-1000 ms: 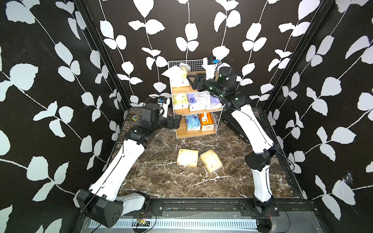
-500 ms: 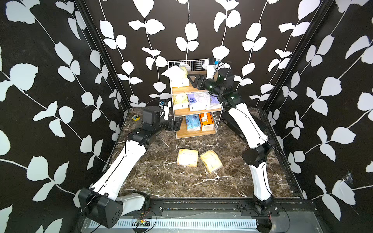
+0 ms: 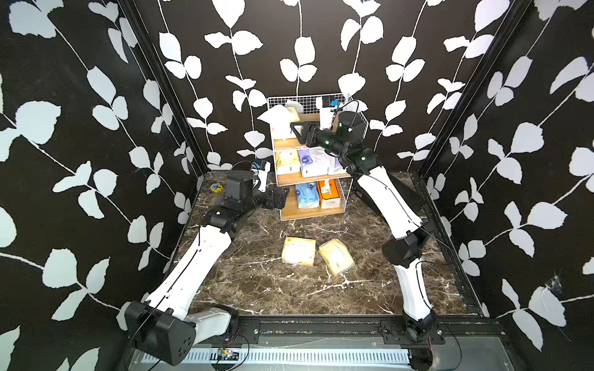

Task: Remove the tissue boxes from the shelf
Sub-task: Pick up a box of tissues from the shelf.

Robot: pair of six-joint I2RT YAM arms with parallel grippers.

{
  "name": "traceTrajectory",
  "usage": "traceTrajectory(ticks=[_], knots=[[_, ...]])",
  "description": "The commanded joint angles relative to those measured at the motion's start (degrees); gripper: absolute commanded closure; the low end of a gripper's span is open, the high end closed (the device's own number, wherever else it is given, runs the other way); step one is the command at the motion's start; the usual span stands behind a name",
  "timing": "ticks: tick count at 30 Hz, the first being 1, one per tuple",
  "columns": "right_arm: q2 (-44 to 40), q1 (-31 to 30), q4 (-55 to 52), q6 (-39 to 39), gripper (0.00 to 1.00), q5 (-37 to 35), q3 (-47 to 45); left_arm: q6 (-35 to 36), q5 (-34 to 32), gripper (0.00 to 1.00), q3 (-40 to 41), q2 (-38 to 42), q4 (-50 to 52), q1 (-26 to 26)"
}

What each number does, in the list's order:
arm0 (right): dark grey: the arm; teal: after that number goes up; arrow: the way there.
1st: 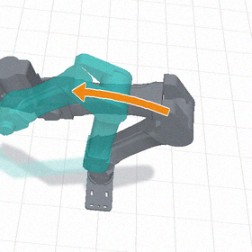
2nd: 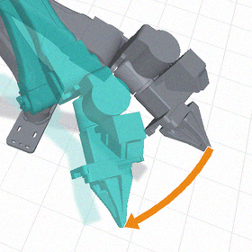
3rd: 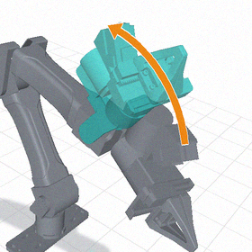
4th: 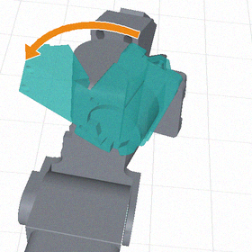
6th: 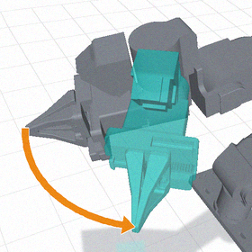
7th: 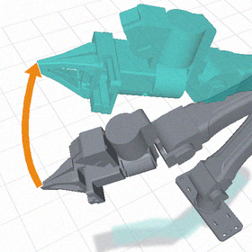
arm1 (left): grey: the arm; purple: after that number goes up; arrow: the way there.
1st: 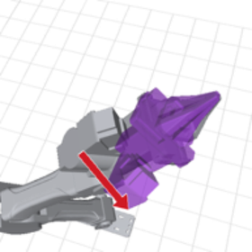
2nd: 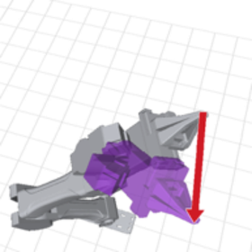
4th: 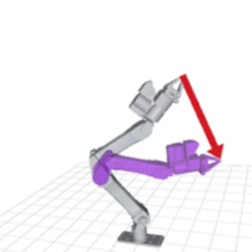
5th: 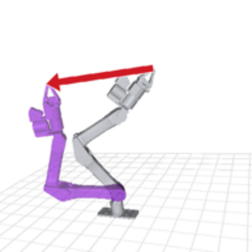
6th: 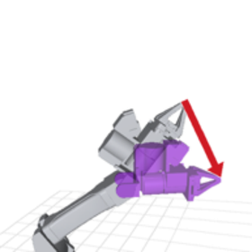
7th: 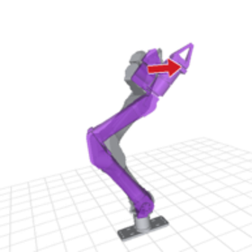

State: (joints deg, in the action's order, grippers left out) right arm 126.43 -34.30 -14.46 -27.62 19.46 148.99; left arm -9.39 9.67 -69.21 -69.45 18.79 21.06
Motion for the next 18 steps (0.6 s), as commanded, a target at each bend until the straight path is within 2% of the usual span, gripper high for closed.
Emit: traceTrajectory(ticks=[1,8,13,18], knots=[[2.0,-1.2,0.9,0.1,0.39,-1.0,2.0,0.3,1.0,0.01,0.7,2.3,-1.9,-0.3],[1.4,-2.2,2.8,-0.3,0.64,-1.2,2.1,0.8,0.3,0.01,1.1,2.7,-1.9,-0.7],[0.6,-2.6,3.3,-0.7,0.74,-1.9,2.1,1.3,-0.4,0.01,1.4,3.1,-1.7,-1.0],[-0.8,-2.5,1.5,0.1,0.94,-4.0,2.1,1.3,-0.2,0.01,1.7,2.8,-2.0,-1.3]])
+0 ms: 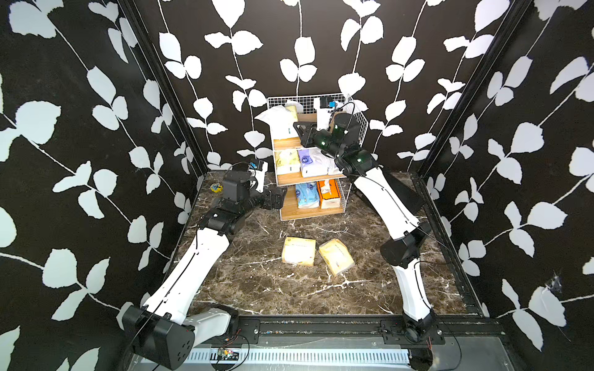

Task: Remove the tissue boxes from the shelf
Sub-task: Pick up a box of tissues from the shelf.

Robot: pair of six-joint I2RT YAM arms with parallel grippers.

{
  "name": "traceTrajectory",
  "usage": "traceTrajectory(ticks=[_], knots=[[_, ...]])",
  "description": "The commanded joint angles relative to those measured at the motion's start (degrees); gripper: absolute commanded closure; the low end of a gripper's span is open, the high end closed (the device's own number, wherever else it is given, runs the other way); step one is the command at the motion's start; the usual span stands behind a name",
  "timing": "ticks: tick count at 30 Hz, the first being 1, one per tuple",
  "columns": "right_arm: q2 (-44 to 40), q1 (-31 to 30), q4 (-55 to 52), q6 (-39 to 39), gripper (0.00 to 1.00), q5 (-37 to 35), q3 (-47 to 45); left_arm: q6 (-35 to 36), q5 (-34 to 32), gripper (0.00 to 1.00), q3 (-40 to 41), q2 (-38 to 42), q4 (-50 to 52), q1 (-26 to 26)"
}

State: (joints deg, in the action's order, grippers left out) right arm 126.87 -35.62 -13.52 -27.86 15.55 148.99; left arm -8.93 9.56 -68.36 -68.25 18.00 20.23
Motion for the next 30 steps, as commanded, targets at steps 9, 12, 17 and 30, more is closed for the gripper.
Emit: traceTrajectory(ticks=[9,12,17,30], knots=[[-5.6,0.5,-7.5,3.2,1.00,-2.8,1.2,0.9,0.3,0.01,0.9,0.7,-1.5,-1.0],[-8.0,1.8,-9.2,3.6,1.00,-2.8,-1.5,0.8,0.5,0.01,0.9,0.5,-1.7,-1.1],[-11.5,3.2,-10.7,5.2,1.00,-2.7,-6.6,1.0,0.5,0.01,1.0,0.6,-1.6,-1.4],[-15.0,4.2,-14.0,6.7,1.00,-2.7,-8.3,0.1,2.0,0.01,1.3,1.9,-2.5,-2.7]])
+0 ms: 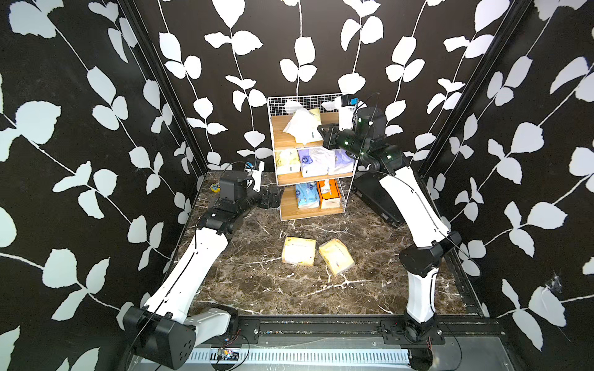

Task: Remove the tissue boxes from the shelf
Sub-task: Pick up a box of tissues from the shelf.

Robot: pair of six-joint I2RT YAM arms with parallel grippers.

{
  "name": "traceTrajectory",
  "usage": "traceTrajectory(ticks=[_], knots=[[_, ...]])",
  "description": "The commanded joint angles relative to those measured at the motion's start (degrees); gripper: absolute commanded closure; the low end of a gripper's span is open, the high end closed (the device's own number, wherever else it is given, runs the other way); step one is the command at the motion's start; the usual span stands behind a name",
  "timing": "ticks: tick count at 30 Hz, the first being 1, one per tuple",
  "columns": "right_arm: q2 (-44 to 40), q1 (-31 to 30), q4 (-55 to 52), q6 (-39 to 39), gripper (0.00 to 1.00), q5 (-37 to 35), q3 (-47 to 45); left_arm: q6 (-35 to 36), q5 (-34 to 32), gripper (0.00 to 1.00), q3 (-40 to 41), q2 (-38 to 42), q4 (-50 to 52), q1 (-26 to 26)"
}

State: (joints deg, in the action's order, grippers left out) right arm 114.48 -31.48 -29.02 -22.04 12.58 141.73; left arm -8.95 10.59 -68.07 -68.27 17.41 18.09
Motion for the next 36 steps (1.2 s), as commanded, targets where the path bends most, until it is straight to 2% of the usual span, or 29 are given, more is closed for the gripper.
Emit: traceTrajectory(ticks=[1,5,13,18,23,25,36], knots=[[-2.6,0.1,1.4,0.9,1.00,0.1,-1.0,0.0,1.2,0.01,1.2,1.9,-2.1,-0.6],[-3.6,0.1,1.1,0.9,1.00,-0.7,-2.0,-0.1,1.8,0.01,1.1,1.7,-2.2,-0.7],[-12.0,0.2,7.1,0.4,1.00,3.9,-11.9,-0.8,1.2,0.01,1.5,3.5,-2.6,-0.7],[-19.2,0.9,10.9,-0.2,1.00,4.3,-22.3,-8.8,4.3,0.01,0.5,4.9,-3.6,-0.7],[-22.2,2.3,13.4,-1.3,1.00,5.8,-29.0,-24.0,11.6,0.01,2.2,5.4,-15.4,-0.6],[-24.7,2.7,14.3,-1.4,1.00,6.6,-31.4,-27.4,12.6,0.01,2.2,5.5,-17.9,-0.3],[-41.1,3.9,14.5,0.2,1.00,7.6,-49.2,-29.4,10.9,0.01,3.4,11.1,-18.2,0.7]])
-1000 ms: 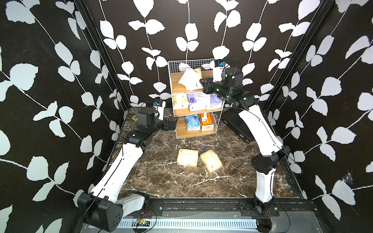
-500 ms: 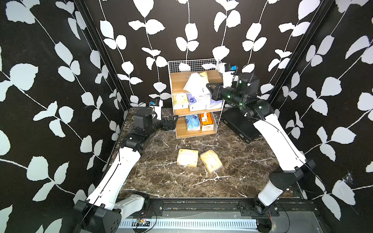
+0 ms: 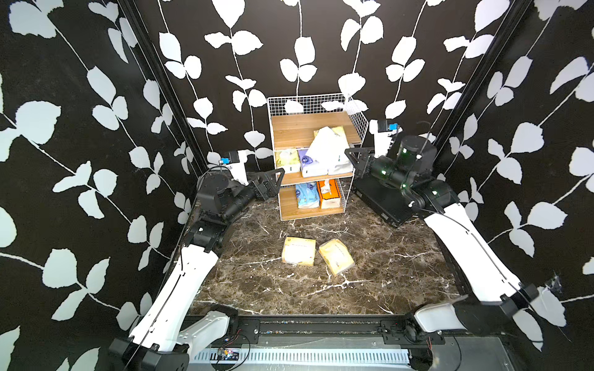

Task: Remove the tissue boxes from the shelf
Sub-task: Pick up a box of tissues from the shelf, then place the box of tissues at the center of the board.

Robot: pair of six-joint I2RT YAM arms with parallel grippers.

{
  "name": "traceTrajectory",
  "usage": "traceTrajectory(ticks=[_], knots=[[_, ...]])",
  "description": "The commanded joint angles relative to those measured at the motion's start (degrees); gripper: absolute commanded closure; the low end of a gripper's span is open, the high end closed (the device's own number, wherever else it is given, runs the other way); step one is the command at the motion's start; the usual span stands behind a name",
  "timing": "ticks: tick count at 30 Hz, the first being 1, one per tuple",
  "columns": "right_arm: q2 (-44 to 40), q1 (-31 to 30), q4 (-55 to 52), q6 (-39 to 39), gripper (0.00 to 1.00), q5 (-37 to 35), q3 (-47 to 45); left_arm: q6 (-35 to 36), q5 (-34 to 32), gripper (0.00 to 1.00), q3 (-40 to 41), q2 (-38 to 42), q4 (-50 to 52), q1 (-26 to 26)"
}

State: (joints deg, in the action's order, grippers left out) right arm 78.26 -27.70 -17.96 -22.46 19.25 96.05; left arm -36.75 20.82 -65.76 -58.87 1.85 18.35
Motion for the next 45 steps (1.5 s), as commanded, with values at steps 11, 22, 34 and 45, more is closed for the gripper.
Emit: traceTrajectory(ticks=[11,22,34,45], knots=[[-22.8,0.2,-1.1,1.9,1.00,-7.2,-25.7,0.0,-2.9,0.01,5.1,5.0,-2.0,4.1],[-31.2,0.2,-0.8,1.4,1.00,-18.7,-49.1,0.0,-6.5,0.01,14.8,10.2,-2.9,4.7],[-34.3,2.5,0.8,-1.3,1.00,-23.8,-61.5,-1.7,-6.8,0.01,19.3,8.1,-7.6,4.8],[-42.0,2.7,-1.9,-6.9,1.00,-27.9,-70.0,-1.8,-7.9,0.01,20.7,7.6,-7.9,4.9]])
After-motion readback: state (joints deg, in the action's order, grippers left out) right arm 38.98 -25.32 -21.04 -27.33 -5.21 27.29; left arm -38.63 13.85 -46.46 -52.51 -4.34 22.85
